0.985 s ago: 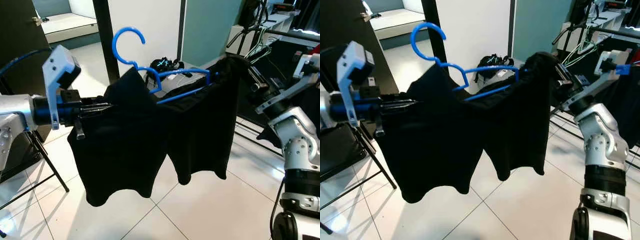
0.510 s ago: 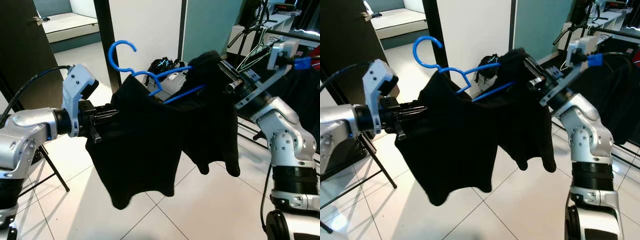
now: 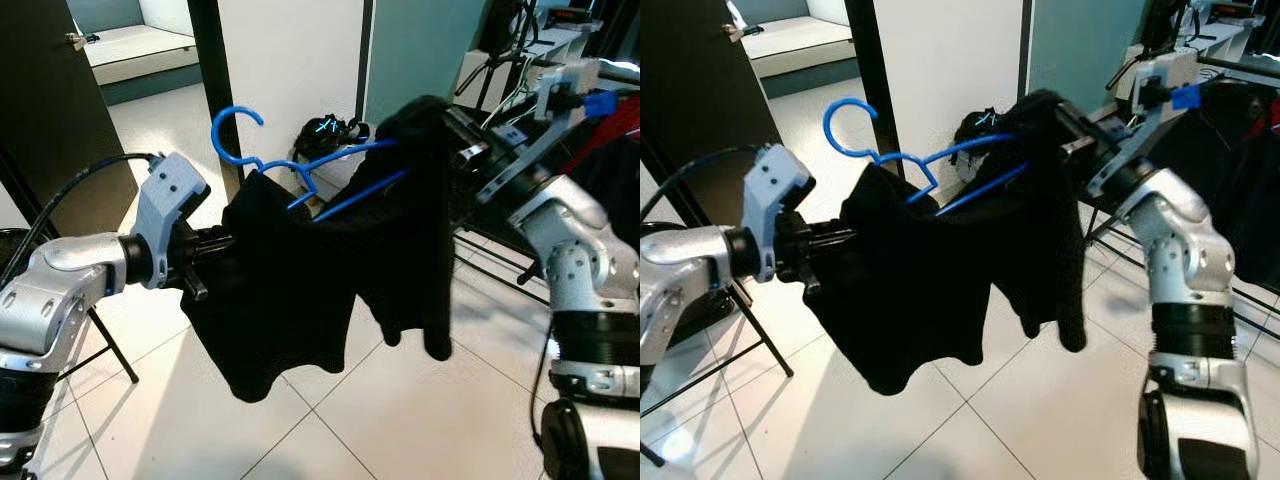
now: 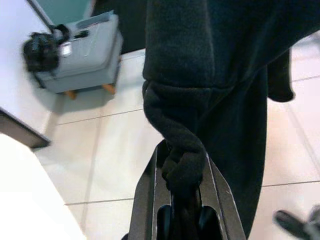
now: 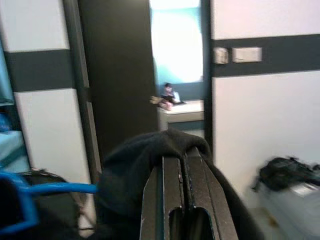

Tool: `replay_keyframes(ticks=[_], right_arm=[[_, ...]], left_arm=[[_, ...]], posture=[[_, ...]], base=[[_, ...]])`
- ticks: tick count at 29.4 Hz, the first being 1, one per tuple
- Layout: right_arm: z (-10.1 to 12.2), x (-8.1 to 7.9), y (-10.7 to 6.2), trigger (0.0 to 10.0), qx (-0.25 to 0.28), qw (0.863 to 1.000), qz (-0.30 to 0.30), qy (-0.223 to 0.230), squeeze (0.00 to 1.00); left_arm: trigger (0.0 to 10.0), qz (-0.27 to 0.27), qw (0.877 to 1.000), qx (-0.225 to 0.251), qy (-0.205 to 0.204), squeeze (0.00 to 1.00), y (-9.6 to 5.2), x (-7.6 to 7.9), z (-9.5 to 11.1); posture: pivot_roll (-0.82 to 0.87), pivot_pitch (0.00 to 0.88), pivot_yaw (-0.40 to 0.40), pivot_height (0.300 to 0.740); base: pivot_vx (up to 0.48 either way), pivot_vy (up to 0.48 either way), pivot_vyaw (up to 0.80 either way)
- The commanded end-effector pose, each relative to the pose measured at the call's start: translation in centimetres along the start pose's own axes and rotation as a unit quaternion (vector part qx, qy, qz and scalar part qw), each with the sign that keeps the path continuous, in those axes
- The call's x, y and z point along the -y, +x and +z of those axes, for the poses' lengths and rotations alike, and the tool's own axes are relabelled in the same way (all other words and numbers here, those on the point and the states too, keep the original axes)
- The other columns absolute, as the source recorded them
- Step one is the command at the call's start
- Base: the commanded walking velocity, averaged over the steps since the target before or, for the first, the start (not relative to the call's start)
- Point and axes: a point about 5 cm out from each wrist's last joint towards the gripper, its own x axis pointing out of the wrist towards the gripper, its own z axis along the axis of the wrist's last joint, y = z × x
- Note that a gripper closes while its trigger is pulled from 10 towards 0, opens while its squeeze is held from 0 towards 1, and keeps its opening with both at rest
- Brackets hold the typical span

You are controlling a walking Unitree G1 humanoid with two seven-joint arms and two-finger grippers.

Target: Hang hanger

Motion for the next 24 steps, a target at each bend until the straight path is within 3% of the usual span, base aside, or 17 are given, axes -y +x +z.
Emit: replay_keyframes(ticks=[1,7,15,16,22,24], right_arm=[[1.2,0.3,0.2,0.0,0.021,1.000,-0.010,-0.016,0.00],[0.8,0.1,0.1,0.0,0.010,1.000,-0.005,-0.014,0.00],[0.5,-0.6,0.7,0.0,0.009,1.000,0.012,-0.011,0.00],[0.6,-0.6,0.8,0.0,0.011,1.000,0.012,-0.013,0.00],[0.8,-0.4,0.9,0.0,0.014,1.000,0.009,-0.014,0.00],[1.3,0.2,0.6,0.0,0.017,1.000,-0.002,-0.020,0.00]], left_arm=[[0.0,0.015,0.999,-0.018,0.022,0.00,-0.4,-0.3,-0.3],[0.0,0.041,0.997,-0.022,0.056,0.00,-0.2,-0.6,0.0],[0.0,0.072,0.988,-0.039,0.130,0.00,1.0,-0.2,0.4],[0.0,0.084,0.983,-0.050,0.155,0.00,1.3,-0.1,0.2],[0.0,0.097,0.978,-0.060,0.173,0.00,1.3,-0.2,0.0],[0.0,0.124,0.973,-0.072,0.181,0.00,0.7,-1.2,-0.4]], posture=[[0.04,0.006,-0.006,0.735],[0.04,0.008,-0.004,0.735],[0.04,0.010,-0.005,0.735],[0.04,0.010,-0.005,0.735],[0.04,0.010,-0.005,0.735],[0.04,0.010,-0.005,0.735]], base=[[0.000,0.000,0.00],[0.000,0.000,0.00],[0.000,0.000,0.00],[0.000,0.000,0.00],[0.000,0.000,0.00],[0.000,0.000,0.00]])
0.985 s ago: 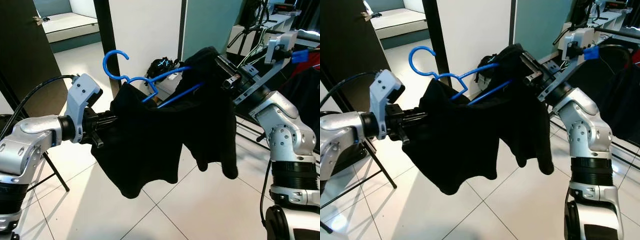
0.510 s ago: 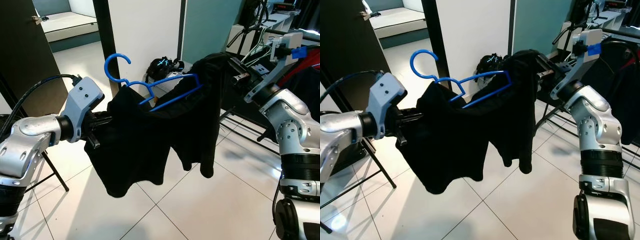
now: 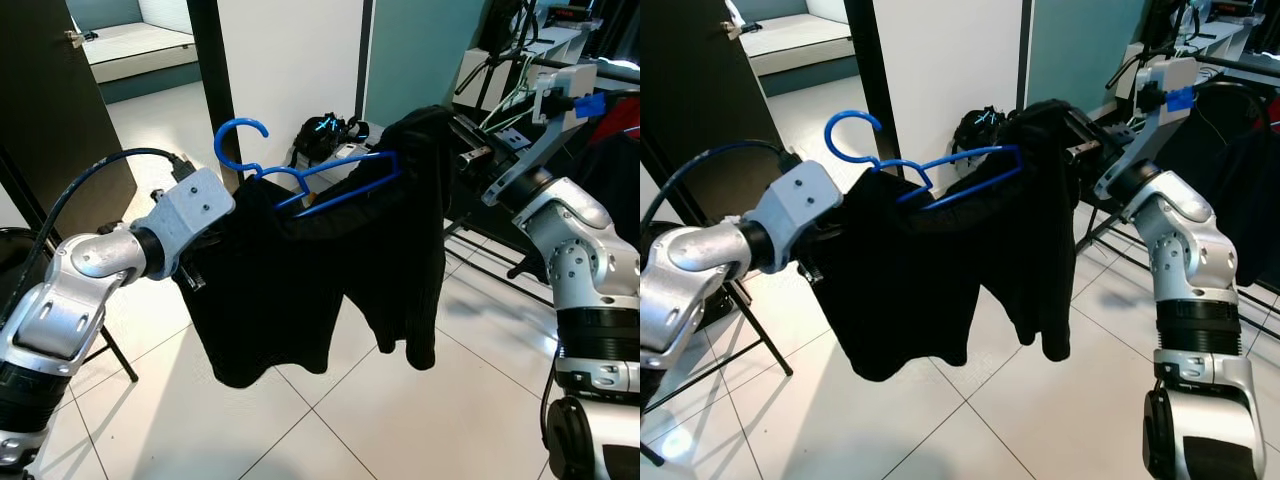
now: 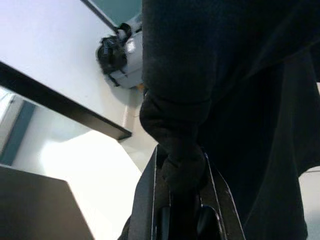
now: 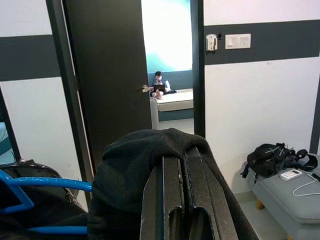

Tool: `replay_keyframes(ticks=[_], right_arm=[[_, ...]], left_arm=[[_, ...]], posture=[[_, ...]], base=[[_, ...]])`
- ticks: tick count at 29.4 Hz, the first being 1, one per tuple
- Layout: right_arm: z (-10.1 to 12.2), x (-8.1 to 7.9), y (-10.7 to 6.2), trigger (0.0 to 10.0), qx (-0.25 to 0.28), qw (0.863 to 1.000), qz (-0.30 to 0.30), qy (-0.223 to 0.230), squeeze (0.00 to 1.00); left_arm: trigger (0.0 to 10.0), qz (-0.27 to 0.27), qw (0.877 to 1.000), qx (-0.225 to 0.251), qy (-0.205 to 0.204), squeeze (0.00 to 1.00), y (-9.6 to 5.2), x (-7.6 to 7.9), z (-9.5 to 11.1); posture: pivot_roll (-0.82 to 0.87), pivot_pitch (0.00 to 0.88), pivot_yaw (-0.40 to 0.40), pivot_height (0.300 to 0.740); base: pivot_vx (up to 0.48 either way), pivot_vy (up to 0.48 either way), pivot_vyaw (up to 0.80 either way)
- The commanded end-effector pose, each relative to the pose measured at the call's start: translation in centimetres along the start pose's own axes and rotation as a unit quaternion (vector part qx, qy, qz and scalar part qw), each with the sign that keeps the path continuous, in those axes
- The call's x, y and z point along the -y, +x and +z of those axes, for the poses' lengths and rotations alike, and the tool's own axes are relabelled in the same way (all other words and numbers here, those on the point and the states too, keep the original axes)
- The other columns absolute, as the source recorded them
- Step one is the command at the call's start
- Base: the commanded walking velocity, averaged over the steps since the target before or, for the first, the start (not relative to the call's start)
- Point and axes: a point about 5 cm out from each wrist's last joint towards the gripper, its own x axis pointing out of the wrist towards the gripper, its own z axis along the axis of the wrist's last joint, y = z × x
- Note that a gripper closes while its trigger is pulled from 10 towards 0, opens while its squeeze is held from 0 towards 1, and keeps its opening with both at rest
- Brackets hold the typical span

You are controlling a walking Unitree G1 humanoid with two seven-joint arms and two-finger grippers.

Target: Hang hanger

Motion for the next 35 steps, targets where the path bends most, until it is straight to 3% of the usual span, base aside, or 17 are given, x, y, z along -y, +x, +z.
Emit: replay_keyframes(ticks=[1,8,18,21,22,23,26,28,29,33,34,35], right_arm=[[1.9,0.4,0.1,0.0,0.032,0.999,-0.004,-0.022,0.00],[1.8,1.8,-1.1,0.0,0.020,0.999,-0.028,-0.033,0.00],[1.3,2.5,-1.9,0.0,0.007,0.999,-0.041,-0.033,0.00],[1.5,2.0,-1.3,0.0,0.020,0.999,-0.032,-0.027,0.00],[1.7,1.4,-0.8,0.0,0.032,0.999,-0.021,-0.022,0.00],[1.7,1.4,-0.8,0.0,0.032,0.999,-0.021,-0.022,0.00],[2.4,-0.3,0.9,0.0,0.061,0.998,0.009,-0.005,0.00],[2.4,-0.3,0.9,0.0,0.061,0.998,0.009,-0.005,0.00],[2.4,-2.0,2.2,0.0,0.074,0.996,0.039,0.007,0.00],[2.3,-2.7,2.7,0.0,0.077,0.996,0.054,0.013,0.00],[2.2,-4.0,3.4,0.0,0.083,0.993,0.077,0.023,0.00],[2.2,-4.0,3.4,0.0,0.083,0.993,0.077,0.023,0.00]], left_arm=[[0.0,0.029,0.999,-0.036,0.020,0.00,-0.7,-1.4,-1.1],[0.0,0.050,0.998,-0.035,0.005,0.00,-2.5,-3.3,-1.5],[0.0,0.029,0.999,-0.028,0.022,0.00,-3.3,-3.7,-1.2],[0.0,0.002,1.000,-0.020,0.022,0.00,-2.5,-2.4,-1.0],[0.0,-0.015,1.000,-0.014,0.017,0.00,-1.8,-1.3,-0.9],[0.0,-0.015,1.000,-0.014,0.017,0.00,-1.8,-1.3,-0.9],[0.0,-0.055,0.998,-0.004,0.005,0.00,-0.3,1.4,-0.6],[0.0,-0.055,0.998,-0.004,0.005,0.00,-0.3,1.4,-0.6],[0.0,-0.078,0.997,-0.002,-0.001,0.00,0.6,3.1,-0.5],[0.0,-0.085,0.996,-0.002,-0.004,0.00,0.9,3.6,-0.5],[0.0,-0.092,0.996,-0.004,-0.006,0.00,1.3,4.3,-0.5],[0.0,-0.092,0.996,-0.004,-0.006,0.00,1.3,4.3,-0.5]], posture=[[0.03,0.010,-0.009,0.735],[0.04,0.012,-0.012,0.735],[0.04,0.013,-0.014,0.735],[0.04,0.013,-0.014,0.735],[0.04,0.007,-0.010,0.735],[0.04,0.007,-0.010,0.735],[0.03,0.002,-0.006,0.735],[0.03,0.002,-0.006,0.735],[0.03,0.000,-0.002,0.735],[0.03,0.000,-0.002,0.735],[0.03,0.000,0.000,0.735],[0.03,0.000,0.000,0.735]], base=[[0.000,0.000,0.00],[0.000,0.000,0.00],[0.000,0.000,0.00],[0.000,0.000,0.00],[0.000,0.000,0.00],[0.000,0.000,0.00],[0.000,0.000,0.00],[0.000,0.000,0.00],[0.000,0.000,0.00],[0.000,0.000,0.00],[0.000,0.000,0.00],[0.000,0.000,0.00]])
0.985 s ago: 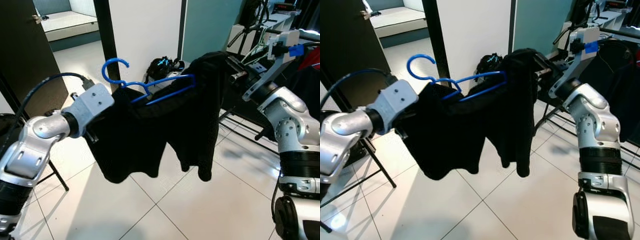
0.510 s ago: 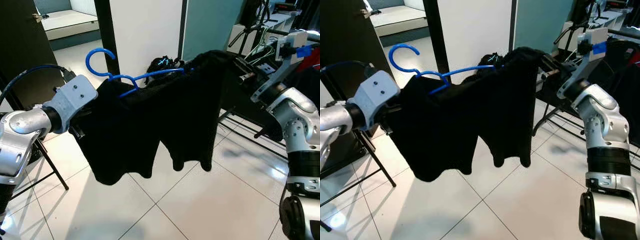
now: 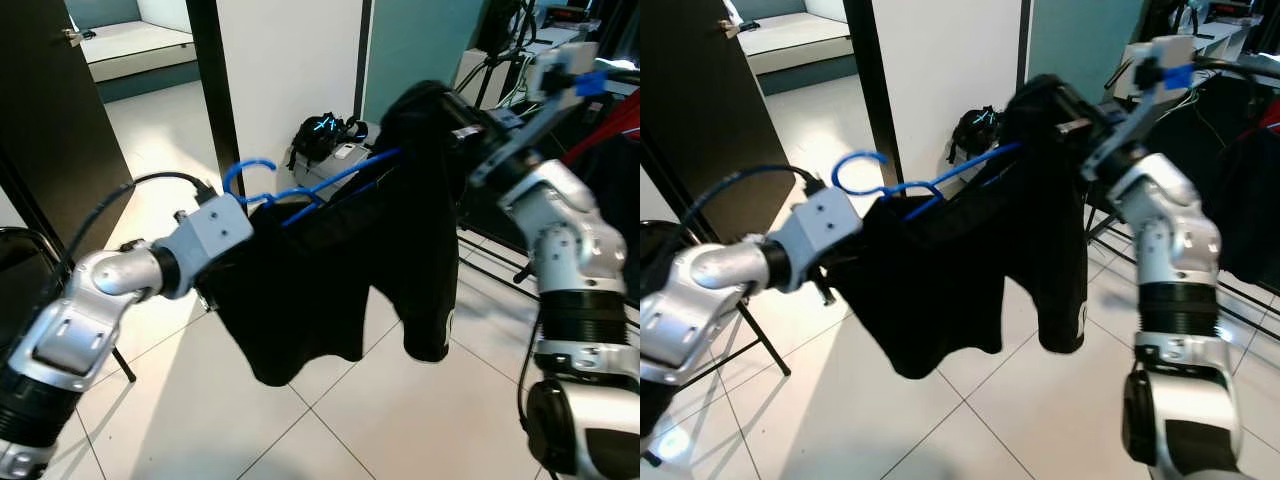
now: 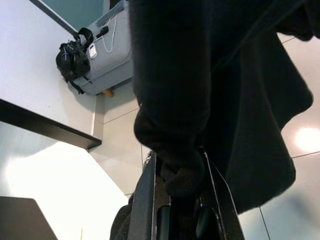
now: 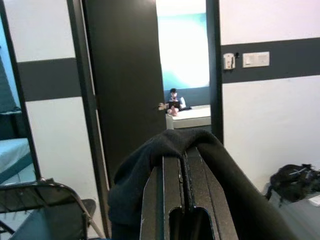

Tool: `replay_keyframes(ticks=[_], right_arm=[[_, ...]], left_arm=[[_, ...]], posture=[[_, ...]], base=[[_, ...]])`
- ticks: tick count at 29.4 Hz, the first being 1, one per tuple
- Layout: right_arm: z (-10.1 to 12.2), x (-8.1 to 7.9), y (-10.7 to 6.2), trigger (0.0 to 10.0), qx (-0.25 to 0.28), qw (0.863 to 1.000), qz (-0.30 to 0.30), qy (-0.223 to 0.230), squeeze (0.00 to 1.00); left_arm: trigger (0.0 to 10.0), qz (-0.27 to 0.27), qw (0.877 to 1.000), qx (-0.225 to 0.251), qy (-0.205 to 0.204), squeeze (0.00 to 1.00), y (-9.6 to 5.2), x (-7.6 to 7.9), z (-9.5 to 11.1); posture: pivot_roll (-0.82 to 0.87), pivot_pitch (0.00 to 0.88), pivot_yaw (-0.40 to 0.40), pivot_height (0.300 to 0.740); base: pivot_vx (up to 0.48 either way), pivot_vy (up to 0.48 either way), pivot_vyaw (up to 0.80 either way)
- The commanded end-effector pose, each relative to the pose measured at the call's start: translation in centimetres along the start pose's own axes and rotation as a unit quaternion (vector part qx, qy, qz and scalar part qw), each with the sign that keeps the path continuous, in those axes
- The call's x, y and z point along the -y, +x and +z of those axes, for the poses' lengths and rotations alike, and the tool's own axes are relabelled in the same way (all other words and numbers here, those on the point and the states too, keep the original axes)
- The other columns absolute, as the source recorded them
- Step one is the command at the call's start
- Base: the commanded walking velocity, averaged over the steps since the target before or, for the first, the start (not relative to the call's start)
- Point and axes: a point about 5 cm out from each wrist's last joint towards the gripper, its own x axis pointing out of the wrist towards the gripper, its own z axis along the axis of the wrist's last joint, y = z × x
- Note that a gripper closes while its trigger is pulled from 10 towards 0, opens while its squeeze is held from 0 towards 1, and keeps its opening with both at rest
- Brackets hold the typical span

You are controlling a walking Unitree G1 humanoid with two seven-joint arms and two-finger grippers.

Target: Hang hanger

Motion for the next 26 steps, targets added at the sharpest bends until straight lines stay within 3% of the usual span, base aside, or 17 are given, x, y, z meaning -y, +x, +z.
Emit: replay_keyframes(ticks=[1,4,10,16,22,26], right_arm=[[1.6,-1.4,1.1,0.0,0.034,0.999,0.036,-0.011,0.00],[1.7,-2.1,1.4,0.0,0.041,0.998,0.048,-0.005,0.00],[1.9,-1.6,1.2,0.0,0.039,0.998,0.039,-0.012,0.00],[3.2,2.1,-1.2,0.0,0.033,0.997,-0.038,-0.050,0.00],[4.9,3.8,-2.5,0.0,0.044,0.994,-0.070,-0.071,0.00],[5.5,4.0,-2.7,0.0,0.055,0.994,-0.071,-0.069,0.00]], left_arm=[[0.0,-0.012,1.000,-0.016,0.001,0.00,0.4,0.7,-0.5],[0.0,-0.005,0.999,-0.031,0.007,0.00,0.5,0.7,-1.0],[0.0,0.009,0.998,-0.056,0.011,0.00,0.0,0.1,-1.9],[0.0,0.040,0.990,-0.133,0.035,0.00,-3.0,-2.2,-4.7],[0.0,0.051,0.982,-0.173,0.046,0.00,-4.6,-3.3,-6.2],[0.0,0.050,0.981,-0.182,0.048,0.00,-4.9,-3.3,-6.5]], posture=[[0.03,0.000,0.000,0.735],[0.03,0.000,0.004,0.735],[0.03,0.000,0.004,0.735],[0.04,0.007,0.004,0.735],[0.04,0.012,0.004,0.735],[0.04,0.015,0.005,0.735]], base=[[0.000,0.000,0.00],[0.000,0.000,0.00],[0.000,0.000,0.00],[0.000,0.000,0.00],[0.000,0.000,0.00],[0.000,0.000,0.00]])
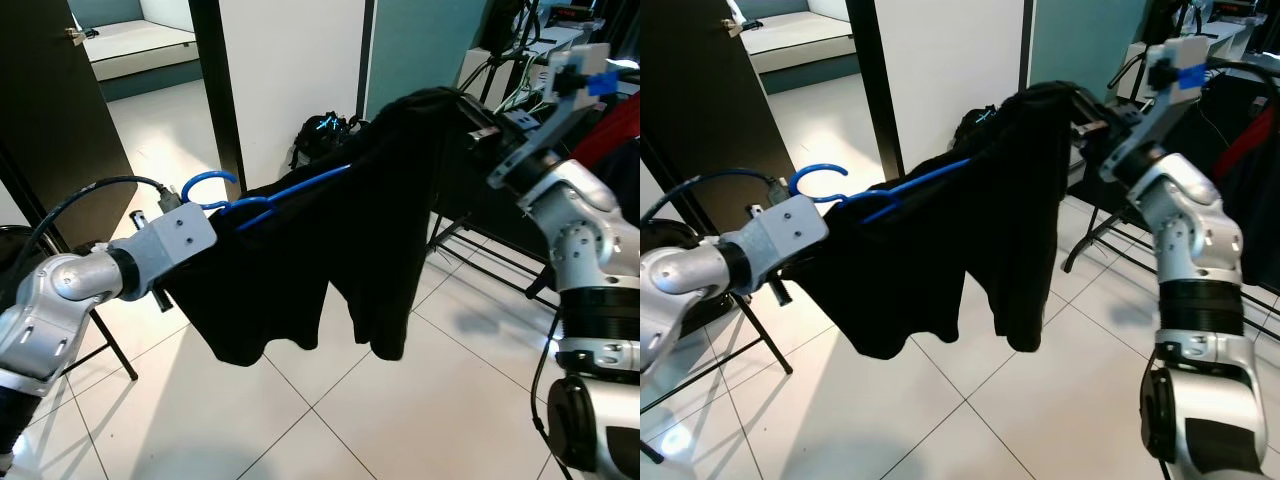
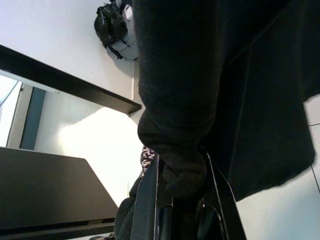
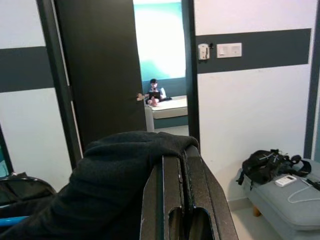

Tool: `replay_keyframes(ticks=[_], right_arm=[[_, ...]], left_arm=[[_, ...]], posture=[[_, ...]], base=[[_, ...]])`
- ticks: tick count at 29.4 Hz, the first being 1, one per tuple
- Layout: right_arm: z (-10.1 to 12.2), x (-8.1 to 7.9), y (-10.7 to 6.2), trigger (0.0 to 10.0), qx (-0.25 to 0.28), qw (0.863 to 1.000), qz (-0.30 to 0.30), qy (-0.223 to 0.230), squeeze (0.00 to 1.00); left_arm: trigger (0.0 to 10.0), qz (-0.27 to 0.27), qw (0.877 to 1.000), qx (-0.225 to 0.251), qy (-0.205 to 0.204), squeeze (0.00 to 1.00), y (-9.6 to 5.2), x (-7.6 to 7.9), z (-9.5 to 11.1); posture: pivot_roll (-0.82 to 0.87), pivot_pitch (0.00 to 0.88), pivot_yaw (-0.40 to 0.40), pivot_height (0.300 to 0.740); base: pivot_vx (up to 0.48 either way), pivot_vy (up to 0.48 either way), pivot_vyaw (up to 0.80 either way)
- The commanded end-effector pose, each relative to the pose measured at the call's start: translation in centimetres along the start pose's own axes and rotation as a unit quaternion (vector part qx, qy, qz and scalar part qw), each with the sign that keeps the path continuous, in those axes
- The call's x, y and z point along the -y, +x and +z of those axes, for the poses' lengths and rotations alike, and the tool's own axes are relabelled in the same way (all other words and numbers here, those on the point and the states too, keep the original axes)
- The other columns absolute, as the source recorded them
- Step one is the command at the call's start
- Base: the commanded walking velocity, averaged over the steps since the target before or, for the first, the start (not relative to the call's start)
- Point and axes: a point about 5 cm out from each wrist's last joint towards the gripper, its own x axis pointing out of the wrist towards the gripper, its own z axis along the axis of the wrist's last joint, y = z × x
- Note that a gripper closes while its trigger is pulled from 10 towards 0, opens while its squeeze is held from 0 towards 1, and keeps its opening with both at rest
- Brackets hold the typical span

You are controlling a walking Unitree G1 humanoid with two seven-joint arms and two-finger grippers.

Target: Hang hanger

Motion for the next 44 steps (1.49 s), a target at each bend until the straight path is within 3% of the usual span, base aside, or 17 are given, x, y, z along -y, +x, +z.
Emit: replay_keyframes(ticks=[1,3,6,9,10,11,12,20,29,33,34,35,37,39,41,42,44], right_arm=[[4.0,0.7,-0.4,0.0,0.079,0.996,-0.013,-0.031,0.00],[4.0,0.3,-0.2,0.0,0.083,0.996,-0.004,-0.023,0.00],[3.1,-2.0,1.0,0.0,0.085,0.996,0.040,0.004,0.00],[2.7,-3.1,1.5,0.0,0.083,0.995,0.058,0.012,0.00],[2.2,-4.6,2.2,0.0,0.086,0.993,0.081,0.028,0.00],[2.2,-4.6,2.2,0.0,0.086,0.993,0.081,0.028,0.00],[1.9,-5.7,2.7,0.0,0.089,0.991,0.097,0.038,0.00],[3.3,-9.0,4.6,0.0,0.130,0.978,0.148,0.073,0.00],[4.7,-10.0,4.7,0.0,0.153,0.971,0.162,0.083,0.00],[4.4,-9.7,4.5,0.0,0.141,0.976,0.153,0.066,0.00],[3.5,-9.1,4.2,0.0,0.107,0.983,0.144,0.030,0.00],[3.5,-9.1,4.2,0.0,0.107,0.983,0.144,0.030,0.00],[1.3,-8.1,3.6,0.0,0.037,0.990,0.132,-0.040,0.00],[1.3,-8.1,3.6,0.0,0.037,0.990,0.132,-0.040,0.00],[-1.1,-6.9,2.4,0.0,-0.041,0.986,0.122,-0.109,0.00],[-1.1,-6.9,2.4,0.0,-0.041,0.986,0.122,-0.109,0.00],[-2.9,-5.1,0.9,0.0,-0.110,0.975,0.102,-0.162,0.00]], left_arm=[[0.0,-0.006,0.996,-0.087,-0.002,0.00,-0.8,0.0,-3.3],[0.0,-0.011,0.996,-0.086,-0.003,0.00,-0.7,0.3,-3.2],[0.0,-0.033,0.997,-0.067,-0.008,0.00,0.3,1.8,-2.4],[0.0,-0.040,0.997,-0.058,-0.011,0.00,0.7,2.4,-2.0],[0.0,-0.049,0.998,-0.048,-0.016,0.00,1.4,3.1,-1.4],[0.0,-0.049,0.998,-0.048,-0.016,0.00,1.4,3.1,-1.4],[0.0,-0.053,0.998,-0.041,-0.019,0.00,1.9,3.6,-1.0],[0.0,-0.059,0.997,-0.042,-0.037,0.00,4.2,5.7,-0.3],[0.0,-0.022,0.994,-0.104,-0.030,0.00,5.1,5.9,-2.3],[0.0,-0.010,0.993,-0.115,-0.029,0.00,5.0,5.3,-3.0],[0.0,0.005,0.992,-0.125,-0.020,0.00,4.5,4.2,-3.7],[0.0,0.005,0.992,-0.125,-0.020,0.00,4.5,4.2,-3.7],[0.0,0.031,0.988,-0.151,-0.004,0.00,3.3,2.2,-5.0],[0.0,0.031,0.988,-0.151,-0.004,0.00,3.3,2.2,-5.0],[0.0,0.050,0.982,-0.182,0.014,0.00,1.7,0.2,-6.4],[0.0,0.050,0.982,-0.182,0.014,0.00,1.7,0.2,-6.4],[0.0,0.056,0.976,-0.208,0.034,0.00,0.2,-1.1,-7.6]], posture=[[0.04,0.015,0.005,0.735],[0.04,0.015,0.006,0.735],[0.04,0.016,0.009,0.735],[0.04,0.016,0.009,0.735],[0.04,0.015,0.012,0.735],[0.04,0.015,0.012,0.735],[0.04,0.015,0.015,0.735],[0.03,0.012,0.020,0.735],[0.02,0.010,0.029,0.735],[0.02,0.010,0.029,0.735],[0.02,0.010,0.029,0.735],[0.02,0.010,0.029,0.735],[0.02,0.007,0.026,0.735],[0.02,0.007,0.026,0.735],[0.03,0.005,0.023,0.735],[0.03,0.005,0.023,0.735],[0.04,0.005,0.022,0.735]], base=[[0.000,0.000,0.00],[0.000,0.000,0.00],[0.000,0.000,0.00],[0.000,0.000,0.00],[0.000,0.000,0.00],[0.000,0.000,0.00],[0.000,0.000,0.00],[0.000,0.000,0.00],[0.000,0.000,0.00],[0.000,0.000,0.00],[0.000,0.000,0.00],[0.000,0.000,0.00],[0.000,0.000,0.00],[0.000,0.000,0.00],[0.000,0.000,0.00],[0.000,0.000,0.00],[0.000,0.000,0.00]])
